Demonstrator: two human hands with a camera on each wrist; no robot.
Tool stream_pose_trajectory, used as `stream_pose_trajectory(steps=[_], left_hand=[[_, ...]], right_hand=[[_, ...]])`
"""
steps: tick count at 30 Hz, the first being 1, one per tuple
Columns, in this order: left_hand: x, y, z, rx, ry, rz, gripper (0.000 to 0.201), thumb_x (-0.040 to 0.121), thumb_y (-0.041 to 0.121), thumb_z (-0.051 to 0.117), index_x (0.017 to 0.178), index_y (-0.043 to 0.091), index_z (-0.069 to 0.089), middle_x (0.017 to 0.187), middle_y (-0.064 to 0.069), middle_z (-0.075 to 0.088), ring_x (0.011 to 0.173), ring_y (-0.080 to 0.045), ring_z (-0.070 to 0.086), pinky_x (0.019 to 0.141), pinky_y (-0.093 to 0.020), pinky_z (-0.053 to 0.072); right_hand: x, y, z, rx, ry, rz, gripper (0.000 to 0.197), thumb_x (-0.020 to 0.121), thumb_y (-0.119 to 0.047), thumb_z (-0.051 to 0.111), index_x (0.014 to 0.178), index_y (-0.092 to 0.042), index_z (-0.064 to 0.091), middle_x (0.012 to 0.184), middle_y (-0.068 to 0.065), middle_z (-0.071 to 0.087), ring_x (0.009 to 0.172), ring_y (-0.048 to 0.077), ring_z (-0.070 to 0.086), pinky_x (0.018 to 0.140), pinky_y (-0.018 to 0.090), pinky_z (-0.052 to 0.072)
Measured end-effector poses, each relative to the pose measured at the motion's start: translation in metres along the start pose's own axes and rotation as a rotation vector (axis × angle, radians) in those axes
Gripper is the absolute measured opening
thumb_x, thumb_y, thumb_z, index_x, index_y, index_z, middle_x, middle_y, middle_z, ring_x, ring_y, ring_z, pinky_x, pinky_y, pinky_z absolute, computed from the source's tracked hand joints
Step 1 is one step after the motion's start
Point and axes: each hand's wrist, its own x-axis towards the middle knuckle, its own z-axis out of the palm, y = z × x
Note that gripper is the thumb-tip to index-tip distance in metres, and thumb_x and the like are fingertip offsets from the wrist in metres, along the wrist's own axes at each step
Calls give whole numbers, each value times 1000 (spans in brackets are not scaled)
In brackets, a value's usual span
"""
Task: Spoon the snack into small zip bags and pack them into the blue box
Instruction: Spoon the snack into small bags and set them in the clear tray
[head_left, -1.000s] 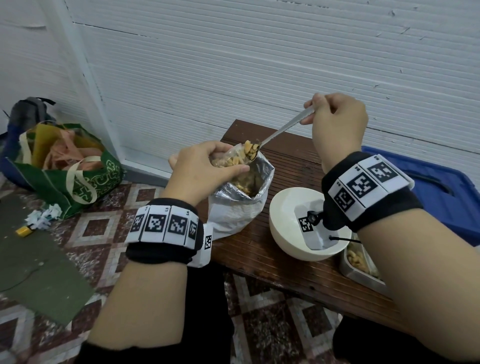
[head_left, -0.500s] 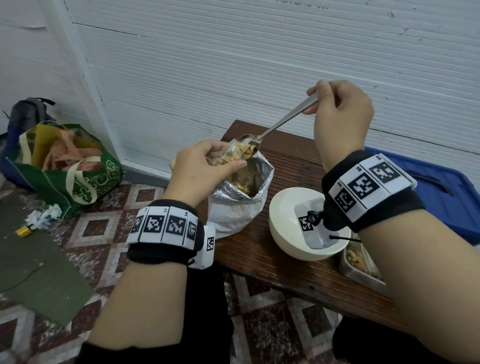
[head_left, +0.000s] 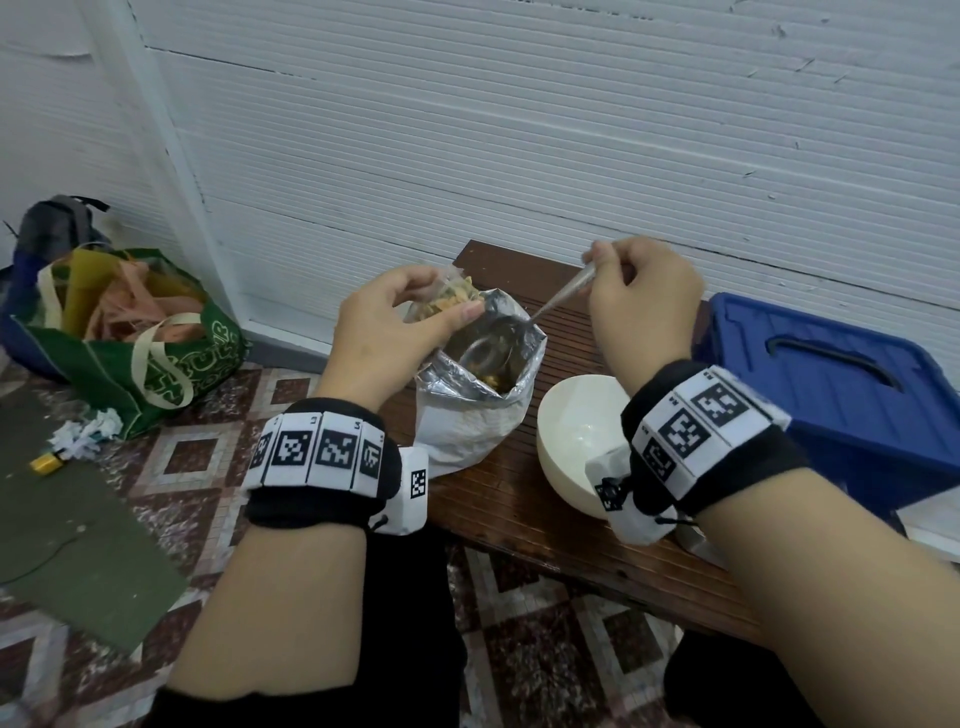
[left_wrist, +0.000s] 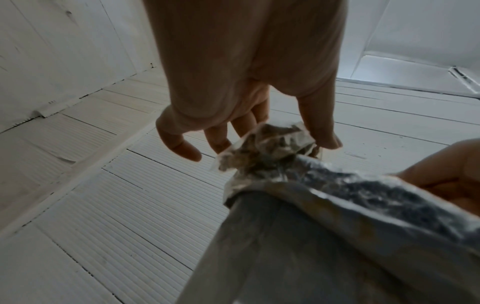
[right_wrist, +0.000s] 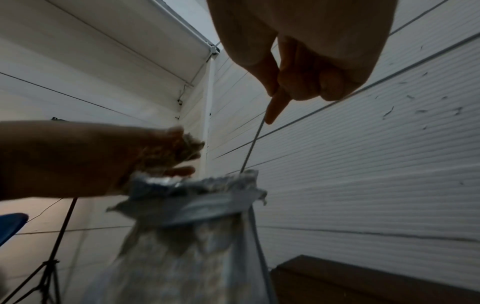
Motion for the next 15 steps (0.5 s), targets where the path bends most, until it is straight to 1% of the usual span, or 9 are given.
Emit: stream_pose_trajectory(steps=[2, 4, 6, 7, 10, 11, 13, 14, 15], left_hand=[[-2, 4, 0, -26, -13, 26, 28, 75, 34, 80, 94, 43, 60, 95, 24, 59, 88, 23, 52, 69, -2, 44], [-3, 7, 1, -48, -22, 56, 28, 76, 32, 79, 91, 45, 59, 94, 23, 61, 86, 26, 52, 67, 2, 42], [-2, 9, 2, -74, -19, 72, 28, 75, 34, 79, 100, 40, 66, 99, 19, 66, 93, 19, 56, 71, -1, 45], [-2, 10, 3, -88, -17, 81, 31, 75, 35, 79, 104, 37, 68, 102, 17, 67, 97, 14, 58, 73, -4, 48], [-3, 15, 6, -133, -10, 112, 33, 75, 35, 79, 107, 33, 69, 104, 15, 68, 102, 3, 61, 76, -11, 52], [-4, 18, 7, -138, -11, 120, 32, 75, 36, 78, 106, 34, 68, 104, 16, 68, 103, 3, 61, 76, -10, 51], [-6, 24, 12, -147, -17, 138, 32, 75, 37, 78, 106, 35, 68, 103, 17, 68, 102, 3, 61, 76, -9, 50], [-7, 28, 14, -155, -23, 142, 33, 75, 38, 78, 106, 34, 68, 103, 17, 69, 100, 4, 61, 76, -8, 49], [-9, 31, 17, -162, -30, 144, 34, 75, 38, 78, 107, 34, 68, 101, 18, 69, 98, 6, 61, 75, -8, 49]], right_hand=[[-11, 5, 7, -12, -53, 18, 25, 96, -27, 52, 84, -15, 71, 67, -6, 63, 58, -1, 50, 58, -1, 33], [-20, 10, 13, -29, -94, 30, 24, 95, -27, 54, 83, -15, 71, 66, -7, 63, 57, 1, 51, 59, 3, 34], [-28, 13, 17, -24, -118, 48, 22, 94, -28, 55, 89, -15, 72, 72, -4, 66, 66, 7, 55, 59, 12, 33], [-31, 14, 18, -11, -124, 59, 21, 94, -28, 56, 90, -15, 73, 74, -5, 66, 72, 9, 57, 64, 15, 34], [-36, 16, 19, 10, -141, 80, 19, 92, -27, 59, 91, -16, 74, 75, -9, 64, 77, 7, 57, 73, 21, 42], [-36, 17, 19, 19, -145, 85, 18, 92, -28, 60, 91, -16, 74, 75, -9, 64, 75, 5, 56, 73, 19, 43], [-36, 18, 15, 55, -149, 98, 18, 90, -32, 62, 87, -18, 73, 71, -13, 63, 68, 0, 54, 65, 10, 40], [-36, 18, 13, 77, -148, 104, 19, 91, -35, 61, 85, -19, 72, 68, -15, 60, 66, -2, 53, 62, 6, 37], [-36, 18, 9, 100, -141, 113, 22, 92, -37, 58, 83, -20, 70, 66, -14, 59, 64, -2, 52, 60, 6, 36]])
